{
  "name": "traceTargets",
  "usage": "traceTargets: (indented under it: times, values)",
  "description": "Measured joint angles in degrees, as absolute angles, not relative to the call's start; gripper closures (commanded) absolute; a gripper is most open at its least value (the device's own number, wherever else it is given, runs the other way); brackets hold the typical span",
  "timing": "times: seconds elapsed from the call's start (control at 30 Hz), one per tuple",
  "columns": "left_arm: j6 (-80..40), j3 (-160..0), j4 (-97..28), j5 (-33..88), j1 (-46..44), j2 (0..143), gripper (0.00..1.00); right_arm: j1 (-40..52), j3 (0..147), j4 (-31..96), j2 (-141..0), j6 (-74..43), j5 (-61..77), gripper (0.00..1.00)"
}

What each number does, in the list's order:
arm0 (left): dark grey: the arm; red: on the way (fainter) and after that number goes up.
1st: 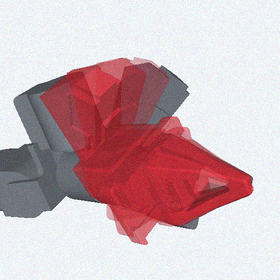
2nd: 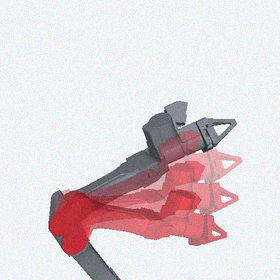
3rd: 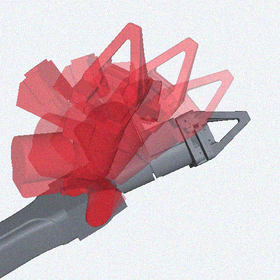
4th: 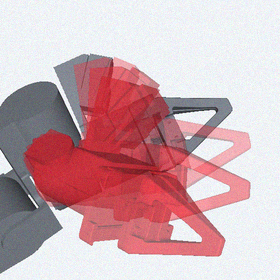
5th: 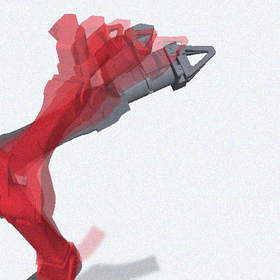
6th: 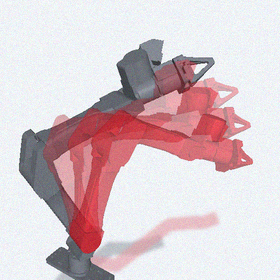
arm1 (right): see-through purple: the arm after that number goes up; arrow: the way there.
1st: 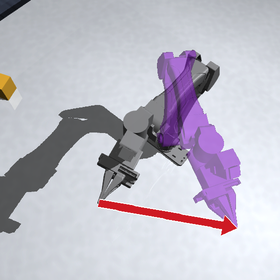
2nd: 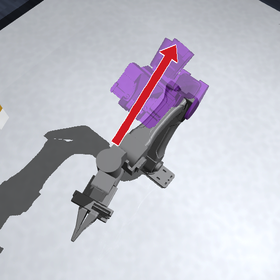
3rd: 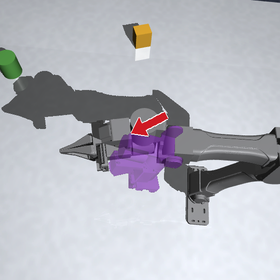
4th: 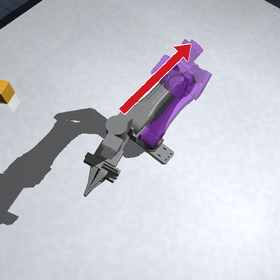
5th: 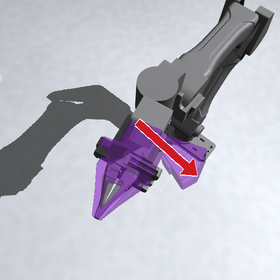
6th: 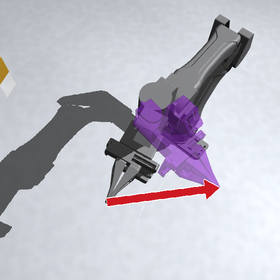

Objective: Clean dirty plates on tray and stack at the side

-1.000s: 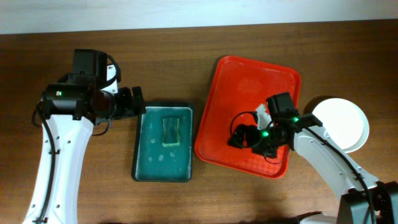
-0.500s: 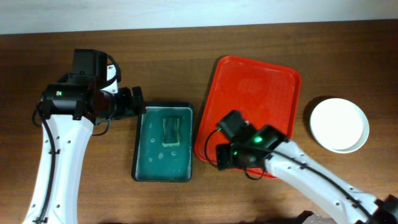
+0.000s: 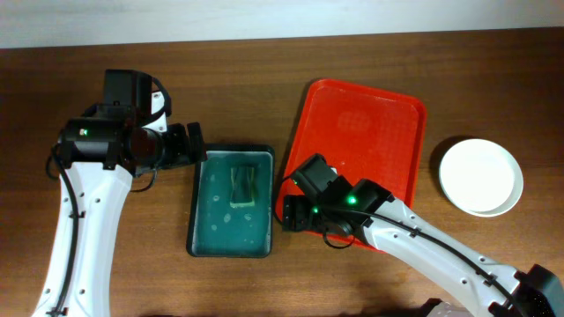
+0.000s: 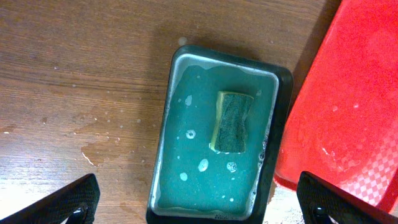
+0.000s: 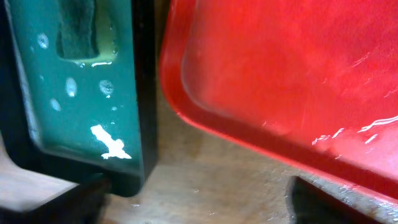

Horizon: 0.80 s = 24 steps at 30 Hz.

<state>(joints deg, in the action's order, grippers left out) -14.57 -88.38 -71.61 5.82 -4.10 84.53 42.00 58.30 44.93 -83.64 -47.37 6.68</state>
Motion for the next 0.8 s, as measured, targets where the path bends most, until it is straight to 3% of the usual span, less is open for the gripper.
traceTargets:
  times: [0.03, 0.17, 0.43, 0.8]
  values:
    - [-14.57, -88.38, -71.61, 5.82, -4.1, 84.53, 0.01, 42.0, 58.28, 46.19, -83.64, -49.06, 7.22, 0.58]
    - [-14.57, -88.38, -71.59, 5.8, -4.1, 84.53, 0.01, 42.0, 58.39, 61.82, -83.68, -67.9, 5.61, 0.55]
    - [-14.57, -88.38, -71.61, 5.82, -4.1, 84.53, 0.01, 42.0, 52.6, 58.0, -83.72, -98.15, 3.68, 0.53]
    - [-14.57, -88.38, -71.61, 5.82, -4.1, 84.53, 0.01, 42.0, 49.54, 47.66, -90.87, -107.81, -4.05, 0.51]
